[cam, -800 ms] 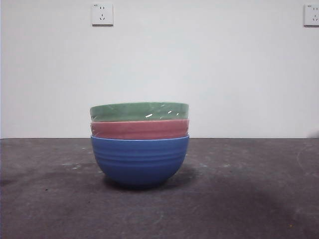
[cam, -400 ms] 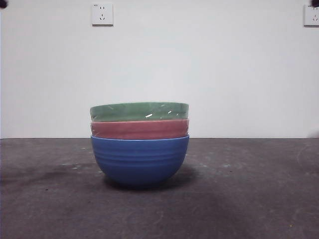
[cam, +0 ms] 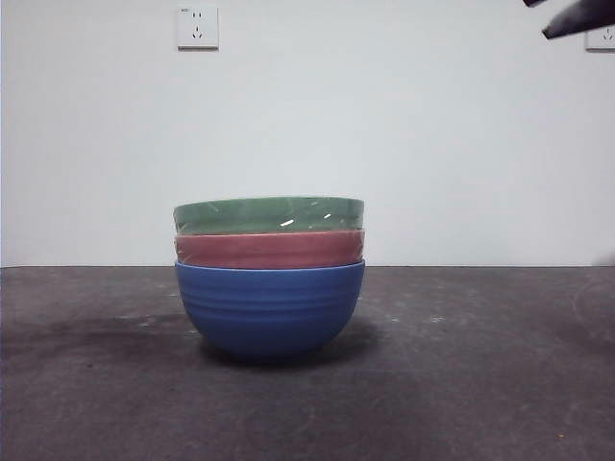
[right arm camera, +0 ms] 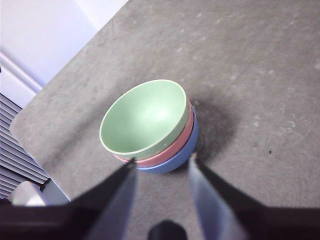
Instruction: Pick up the green bowl on the top,put the green bowl on the left,pick up the red bowl in the middle,put the red bowl on the right
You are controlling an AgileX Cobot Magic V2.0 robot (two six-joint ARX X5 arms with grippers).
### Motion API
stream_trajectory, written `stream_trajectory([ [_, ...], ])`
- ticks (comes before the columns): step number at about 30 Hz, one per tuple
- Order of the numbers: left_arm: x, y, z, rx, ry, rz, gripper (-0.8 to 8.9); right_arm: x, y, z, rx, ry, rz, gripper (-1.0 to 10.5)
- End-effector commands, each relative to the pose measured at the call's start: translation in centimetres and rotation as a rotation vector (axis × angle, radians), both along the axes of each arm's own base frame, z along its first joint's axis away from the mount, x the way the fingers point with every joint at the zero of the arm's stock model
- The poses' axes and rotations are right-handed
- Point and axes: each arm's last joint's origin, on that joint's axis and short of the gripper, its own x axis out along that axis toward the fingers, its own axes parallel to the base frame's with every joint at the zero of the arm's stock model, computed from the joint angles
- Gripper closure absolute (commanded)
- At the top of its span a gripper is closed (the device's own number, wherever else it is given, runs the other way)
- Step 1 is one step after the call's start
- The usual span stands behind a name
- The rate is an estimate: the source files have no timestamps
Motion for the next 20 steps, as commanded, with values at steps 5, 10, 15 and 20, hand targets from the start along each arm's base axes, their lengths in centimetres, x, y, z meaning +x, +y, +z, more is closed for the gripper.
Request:
stream_trajectory([
  [5, 0.7, -2.4, 0.6, 0.090, -0.046, -0.077, 4.06, 0.0, 0.1, 0.2, -0.002, -0.020, 0.014, 6.0],
  [10, 1.6, -5.7, 0.7, 0.278, -0.054, -0.139, 4.07, -0.1, 0.3, 0.2, -0.005, -0.021, 0.024, 6.0],
  [15, 2.7, -9.6, 0.3, 0.476, -0.058, -0.197, 4.08, -0.1, 0.3, 0.2, -0.005, -0.021, 0.024, 6.0],
  [20, 3.9, -13.3, -1.2, 0.653, -0.074, -0.265, 4.08, -0.1, 0.3, 0.2, -0.006, -0.020, 0.024, 6.0],
])
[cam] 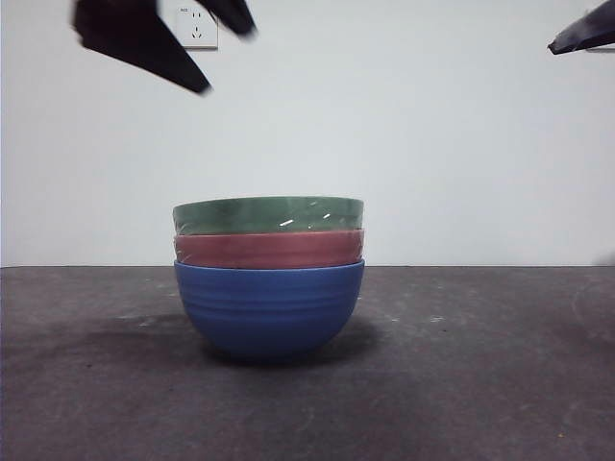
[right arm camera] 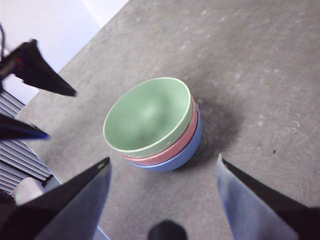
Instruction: Pick up the green bowl on the top,put the green bowl on the left,pick up the red bowl in the middle,put the red bowl on the right
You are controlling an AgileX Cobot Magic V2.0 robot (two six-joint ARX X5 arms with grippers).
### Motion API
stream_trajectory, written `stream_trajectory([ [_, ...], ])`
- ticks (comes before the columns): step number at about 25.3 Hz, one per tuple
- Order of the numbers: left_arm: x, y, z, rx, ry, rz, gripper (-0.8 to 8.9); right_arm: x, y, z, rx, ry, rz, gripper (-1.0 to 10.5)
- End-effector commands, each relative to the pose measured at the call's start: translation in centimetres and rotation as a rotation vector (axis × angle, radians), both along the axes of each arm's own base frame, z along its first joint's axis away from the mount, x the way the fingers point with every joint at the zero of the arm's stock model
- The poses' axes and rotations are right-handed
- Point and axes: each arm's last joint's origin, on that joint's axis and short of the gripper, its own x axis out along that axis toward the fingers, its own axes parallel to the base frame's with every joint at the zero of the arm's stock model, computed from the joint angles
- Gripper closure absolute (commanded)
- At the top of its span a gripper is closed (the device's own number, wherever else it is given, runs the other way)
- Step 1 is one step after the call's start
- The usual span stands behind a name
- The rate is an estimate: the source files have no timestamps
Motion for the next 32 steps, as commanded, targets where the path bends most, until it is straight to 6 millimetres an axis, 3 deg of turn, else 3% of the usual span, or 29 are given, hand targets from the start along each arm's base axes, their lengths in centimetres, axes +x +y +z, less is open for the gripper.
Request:
stream_trajectory([
  [1, 0.7, -1.8, -1.3, 0.111, -0.033, -0.066, 4.08, 0.0, 0.0, 0.2, -0.003, -0.016, 0.005, 6.0],
  [6, 1.8, -4.1, -4.0, 0.284, -0.069, -0.120, 4.09, 0.0, 0.0, 0.2, -0.003, -0.015, 0.005, 6.0],
  [13, 3.0, -5.3, -6.9, 0.380, -0.029, -0.178, 4.10, -0.1, 0.0, 0.1, -0.006, -0.001, 0.005, 6.0],
  [16, 2.9, -5.6, -6.7, 0.364, -0.048, -0.185, 4.34, -0.1, 0.0, 0.0, -0.011, 0.005, 0.001, 6.0],
  [19, 2.9, -5.6, -6.6, 0.361, -0.053, -0.184, 6.06, -0.1, 0.0, 0.0, -0.023, 0.005, -0.017, 6.0],
  [26, 2.9, -5.6, -6.6, 0.360, -0.053, -0.185, 8.22, -0.1, 0.0, 0.0, -0.024, 0.004, -0.016, 6.0],
  [32, 2.9, -5.8, -5.3, 0.351, -0.061, -0.190, 8.22, -0.1, 0.0, 0.0, -0.025, 0.002, -0.016, 6.0],
])
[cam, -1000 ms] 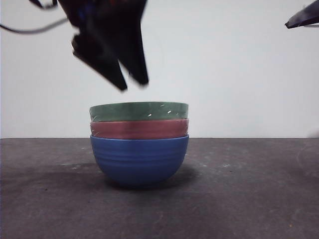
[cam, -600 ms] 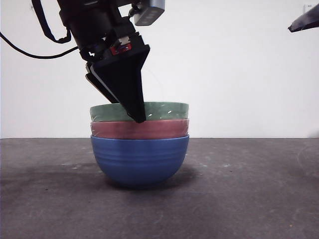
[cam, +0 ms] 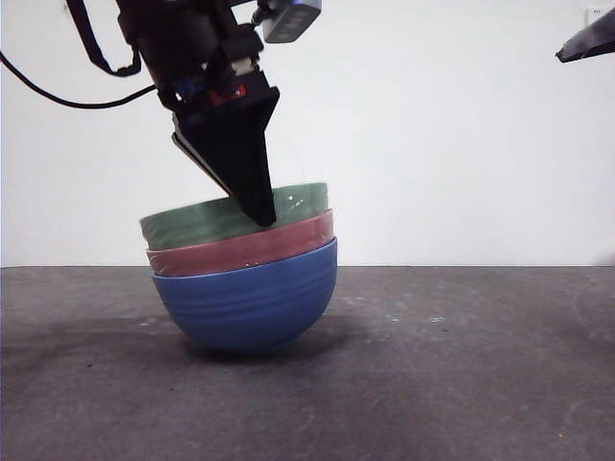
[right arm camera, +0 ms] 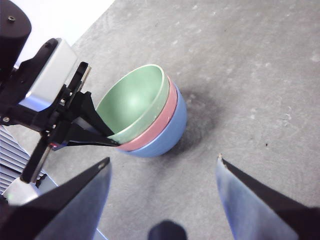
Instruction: Pick up the green bowl on the top,put the green bowl on the left,pick up the red bowl in the middle,put the red bowl on the right
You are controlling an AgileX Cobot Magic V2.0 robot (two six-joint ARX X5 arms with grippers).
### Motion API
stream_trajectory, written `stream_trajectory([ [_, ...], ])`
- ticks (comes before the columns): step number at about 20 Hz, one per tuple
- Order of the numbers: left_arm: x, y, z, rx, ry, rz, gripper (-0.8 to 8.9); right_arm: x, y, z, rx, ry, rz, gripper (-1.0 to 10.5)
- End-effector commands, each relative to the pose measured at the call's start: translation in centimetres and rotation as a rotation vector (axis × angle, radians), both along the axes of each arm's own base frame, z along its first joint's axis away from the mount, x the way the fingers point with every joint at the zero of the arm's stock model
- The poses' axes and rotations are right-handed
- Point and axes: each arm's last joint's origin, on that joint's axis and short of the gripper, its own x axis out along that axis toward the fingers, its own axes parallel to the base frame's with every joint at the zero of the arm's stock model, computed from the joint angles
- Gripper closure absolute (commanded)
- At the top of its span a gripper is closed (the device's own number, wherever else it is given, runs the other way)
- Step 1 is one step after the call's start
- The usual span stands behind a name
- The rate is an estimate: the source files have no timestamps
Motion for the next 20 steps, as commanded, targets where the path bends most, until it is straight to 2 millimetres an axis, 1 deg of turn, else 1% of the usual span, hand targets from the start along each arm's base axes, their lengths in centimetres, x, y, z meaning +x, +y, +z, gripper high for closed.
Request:
stream_trajectory([
  [1, 0.2, -0.3, 1.3, -0.012, -0.016, -0.004, 8.22, 0.0, 0.0, 0.2, -0.005, -0.014, 0.004, 6.0],
  [4, 0.3, -0.4, 4.0, -0.032, -0.036, -0.004, 8.22, 0.0, 0.0, 0.2, -0.005, -0.015, 0.004, 6.0],
  [7, 0.1, -0.2, 7.5, -0.032, -0.048, 0.010, 8.22, 0.0, 0.0, 0.2, -0.005, -0.015, 0.004, 6.0],
  [8, -0.2, 0.2, 8.8, -0.023, -0.048, 0.050, 8.22, 0.0, 0.0, 0.2, -0.005, -0.015, 0.004, 6.0],
  [9, -0.6, 0.8, 10.3, -0.016, -0.061, 0.119, 8.22, 0.0, 0.0, 0.2, -0.007, -0.015, 0.000, 6.0],
  [11, -2.0, 2.5, 12.1, -0.020, -0.095, 0.216, 8.22, 0.1, -0.1, 0.1, -0.033, -0.018, -0.039, 6.0],
  [13, -3.6, 4.3, 13.0, -0.024, -0.102, 0.304, 8.22, 0.1, -0.1, 0.1, -0.047, -0.019, -0.060, 6.0],
  [14, -4.3, 5.1, 12.8, -0.026, -0.121, 0.354, 8.22, 0.1, -0.1, 0.1, -0.046, -0.019, -0.059, 6.0],
  [15, -5.1, 6.0, 12.2, -0.028, -0.142, 0.410, 8.22, 0.1, -0.1, 0.1, -0.047, -0.019, -0.059, 6.0],
  [17, -6.5, 7.4, 9.8, -0.051, -0.139, 0.478, 8.22, 0.1, -0.1, 0.1, -0.046, -0.020, -0.059, 6.0],
  [19, -7.2, 8.1, 7.1, -0.068, -0.107, 0.538, 8.22, 0.1, -0.1, 0.1, -0.046, -0.020, -0.059, 6.0],
  [20, -7.3, 8.2, 6.0, -0.060, -0.089, 0.556, 8.22, 0.1, -0.1, 0.1, -0.046, -0.022, -0.059, 6.0],
])
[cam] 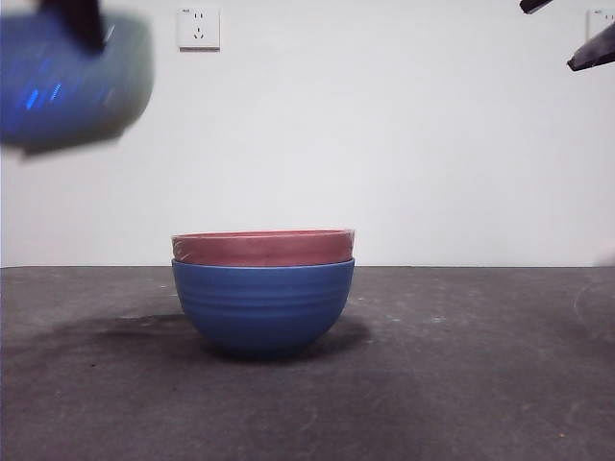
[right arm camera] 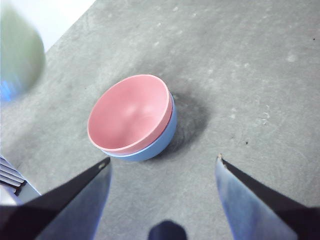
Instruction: Pick up the green bowl on the top,put the green bowl on the left,pick up the red bowl in the middle,put the red bowl on the right
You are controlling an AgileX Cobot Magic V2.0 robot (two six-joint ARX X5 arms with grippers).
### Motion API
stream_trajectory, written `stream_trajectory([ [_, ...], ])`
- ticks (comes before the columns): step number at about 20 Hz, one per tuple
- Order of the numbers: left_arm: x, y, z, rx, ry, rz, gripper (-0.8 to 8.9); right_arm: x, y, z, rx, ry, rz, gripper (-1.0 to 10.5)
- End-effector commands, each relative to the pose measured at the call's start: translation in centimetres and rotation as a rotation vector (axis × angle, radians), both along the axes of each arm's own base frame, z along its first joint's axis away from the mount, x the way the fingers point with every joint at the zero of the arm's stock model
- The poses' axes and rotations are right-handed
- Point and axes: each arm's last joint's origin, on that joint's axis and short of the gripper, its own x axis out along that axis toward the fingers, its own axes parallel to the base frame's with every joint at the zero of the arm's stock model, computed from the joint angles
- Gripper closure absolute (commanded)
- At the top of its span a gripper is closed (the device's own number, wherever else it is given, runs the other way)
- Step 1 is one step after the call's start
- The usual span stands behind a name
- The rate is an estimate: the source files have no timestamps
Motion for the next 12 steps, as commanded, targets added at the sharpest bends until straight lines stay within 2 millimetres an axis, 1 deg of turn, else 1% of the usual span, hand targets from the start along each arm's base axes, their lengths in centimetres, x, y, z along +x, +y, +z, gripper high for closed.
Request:
stream_trajectory([
  [1, 0.0, -0.1, -3.0, -0.007, 0.058, 0.077, 8.22, 0.0, 0.0, 0.2, -0.005, -0.017, 0.003, 6.0],
  [4, 0.6, -0.7, -6.4, 0.007, 0.089, 0.084, 8.22, 0.0, 0.0, 0.2, -0.004, -0.017, 0.003, 6.0],
  [6, 0.9, -1.1, -8.1, -0.006, 0.105, 0.075, 8.22, 0.0, 0.0, 0.2, -0.004, -0.017, 0.003, 6.0],
  [8, 1.3, -1.6, -9.3, -0.031, 0.119, 0.058, 8.22, 0.0, 0.0, 0.2, -0.004, -0.017, 0.003, 6.0],
  [10, 1.6, -2.1, -10.3, -0.050, 0.171, 0.025, 8.22, 0.0, 0.0, 0.2, -0.004, -0.017, 0.003, 6.0],
  [12, 1.8, -2.4, -11.4, -0.021, 0.222, 0.020, 8.22, 0.0, 0.0, 0.2, -0.004, -0.017, 0.003, 6.0],
])
